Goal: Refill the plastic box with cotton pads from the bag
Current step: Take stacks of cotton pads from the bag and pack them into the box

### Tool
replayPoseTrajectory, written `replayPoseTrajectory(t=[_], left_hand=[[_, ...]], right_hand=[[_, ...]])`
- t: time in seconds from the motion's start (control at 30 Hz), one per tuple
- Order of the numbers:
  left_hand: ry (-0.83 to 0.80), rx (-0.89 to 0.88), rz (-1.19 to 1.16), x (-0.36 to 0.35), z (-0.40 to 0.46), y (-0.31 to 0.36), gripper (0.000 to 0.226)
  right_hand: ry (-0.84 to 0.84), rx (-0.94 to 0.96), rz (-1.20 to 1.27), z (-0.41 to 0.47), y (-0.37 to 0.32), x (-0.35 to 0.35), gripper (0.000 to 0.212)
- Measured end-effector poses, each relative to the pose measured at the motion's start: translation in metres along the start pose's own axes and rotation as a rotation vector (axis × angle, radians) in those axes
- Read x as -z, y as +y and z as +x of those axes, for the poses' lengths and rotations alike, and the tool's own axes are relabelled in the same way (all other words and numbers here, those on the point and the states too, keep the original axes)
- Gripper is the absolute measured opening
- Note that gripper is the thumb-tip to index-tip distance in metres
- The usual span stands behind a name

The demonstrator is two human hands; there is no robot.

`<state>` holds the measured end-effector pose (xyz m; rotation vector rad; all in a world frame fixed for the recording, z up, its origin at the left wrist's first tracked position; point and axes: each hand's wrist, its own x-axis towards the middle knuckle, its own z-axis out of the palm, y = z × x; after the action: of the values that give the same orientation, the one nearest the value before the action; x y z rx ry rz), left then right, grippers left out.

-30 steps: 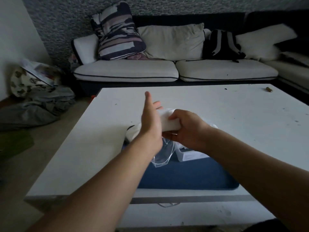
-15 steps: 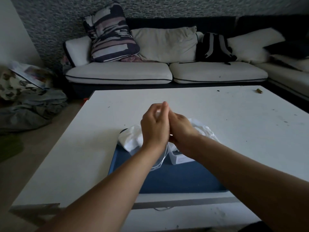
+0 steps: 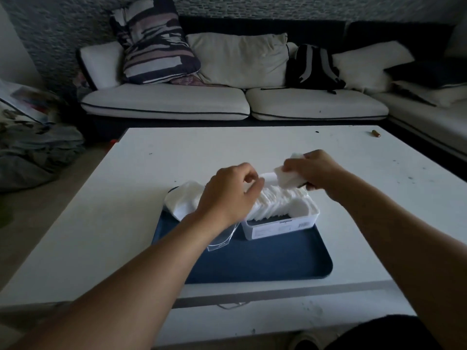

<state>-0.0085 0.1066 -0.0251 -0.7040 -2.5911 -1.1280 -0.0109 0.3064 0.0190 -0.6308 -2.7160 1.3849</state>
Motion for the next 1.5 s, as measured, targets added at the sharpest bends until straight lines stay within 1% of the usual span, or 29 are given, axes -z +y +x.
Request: replayPoseTrajectory(t=[0.07, 0.17, 0.23, 0.33, 0.4, 0.47, 0.6, 0.77, 0.93, 1.0, 1.1, 1.13, 1.17, 1.23, 1.27, 1.3, 1.33, 1.37, 1.4, 1.43, 1.47, 1.5], left_hand=[[-0.175, -0.123, 0.198, -0.008, -0.005, -0.001, 0.024], [-0.383, -0.185, 0.317, -0.019, -0.009, -0.004, 0.025], [-0.488, -0.189, 0.386, -0.022, -0.009, -0.004, 0.027], [-0.583, -0.185, 0.457, -0.024, -0.012, -0.006, 0.039], [-0.592, -0.186, 0.501, -0.022, -0.013, -0.005, 0.036], [-0.595, -0.19, 0.54, -0.019, -0.013, -0.005, 0.026], [-0.621, -0.167, 0.523, -0.018, -0.015, -0.006, 0.017], [-0.595, -0.144, 0.506, -0.019, -0.012, -0.009, 0.005], [-0.566, -0.135, 0.52, -0.024, -0.011, -0.017, 0.012], [-0.56, -0.144, 0.527, -0.025, -0.011, -0.018, 0.009], [-0.556, -0.153, 0.518, -0.025, -0.01, -0.019, 0.008], [-0.559, -0.155, 0.519, -0.025, -0.009, -0.019, 0.009], [-0.561, -0.156, 0.519, -0.026, -0.009, -0.019, 0.009], [-0.56, -0.153, 0.513, -0.026, -0.009, -0.018, 0.007], [-0.563, -0.151, 0.512, -0.025, -0.009, -0.017, 0.006], [-0.57, -0.15, 0.512, -0.025, -0.009, -0.016, 0.004], [-0.578, -0.149, 0.51, -0.024, -0.009, -0.015, 0.003], [-0.588, -0.148, 0.511, -0.024, -0.009, -0.015, 0.002], [-0.595, -0.15, 0.512, -0.023, -0.009, -0.015, 0.001], [-0.602, -0.149, 0.514, -0.023, -0.009, -0.015, 0.003], [-0.61, -0.146, 0.512, -0.024, -0.009, -0.014, 0.006], [-0.616, -0.142, 0.512, -0.024, -0.009, -0.015, 0.008]], right_hand=[[-0.1, -0.074, -0.172, 0.006, 0.015, 0.003, 0.034], [-0.256, -0.097, -0.337, 0.009, 0.028, -0.002, 0.039], [-0.251, -0.071, -0.421, 0.013, 0.033, -0.005, 0.039], [-0.151, -0.022, -0.586, 0.02, 0.045, -0.012, 0.042], [-0.145, -0.031, -0.641, 0.023, 0.051, -0.017, 0.046], [-0.159, -0.042, -0.714, 0.025, 0.052, -0.021, 0.05], [-0.198, -0.048, -0.827, 0.025, 0.049, -0.03, 0.048], [-0.039, -0.012, -0.969, 0.023, 0.052, -0.045, 0.04], [0.066, 0.049, -1.055, 0.025, 0.05, -0.051, 0.043], [0.083, 0.041, -1.032, 0.027, 0.049, -0.048, 0.04], [0.134, 0.064, -0.982, 0.029, 0.054, -0.049, 0.027], [0.148, 0.071, -0.959, 0.029, 0.056, -0.05, 0.027], [0.146, 0.075, -0.935, 0.03, 0.058, -0.051, 0.029], [0.116, 0.073, -0.857, 0.034, 0.058, -0.048, 0.041], [0.085, 0.081, -0.787, 0.036, 0.055, -0.044, 0.048], [0.064, 0.119, -0.701, 0.036, 0.049, -0.038, 0.05], [0.068, 0.18, -0.608, 0.035, 0.041, -0.032, 0.045], [0.081, 0.241, -0.503, 0.032, 0.032, -0.027, 0.033], [0.072, 0.253, -0.381, 0.028, 0.023, -0.024, 0.022], [0.008, 0.202, -0.269, 0.023, 0.015, -0.024, 0.017], [-0.11, 0.11, -0.199, 0.015, 0.009, -0.027, 0.017], [-0.238, 0.015, -0.208, 0.009, 0.006, -0.031, 0.019]])
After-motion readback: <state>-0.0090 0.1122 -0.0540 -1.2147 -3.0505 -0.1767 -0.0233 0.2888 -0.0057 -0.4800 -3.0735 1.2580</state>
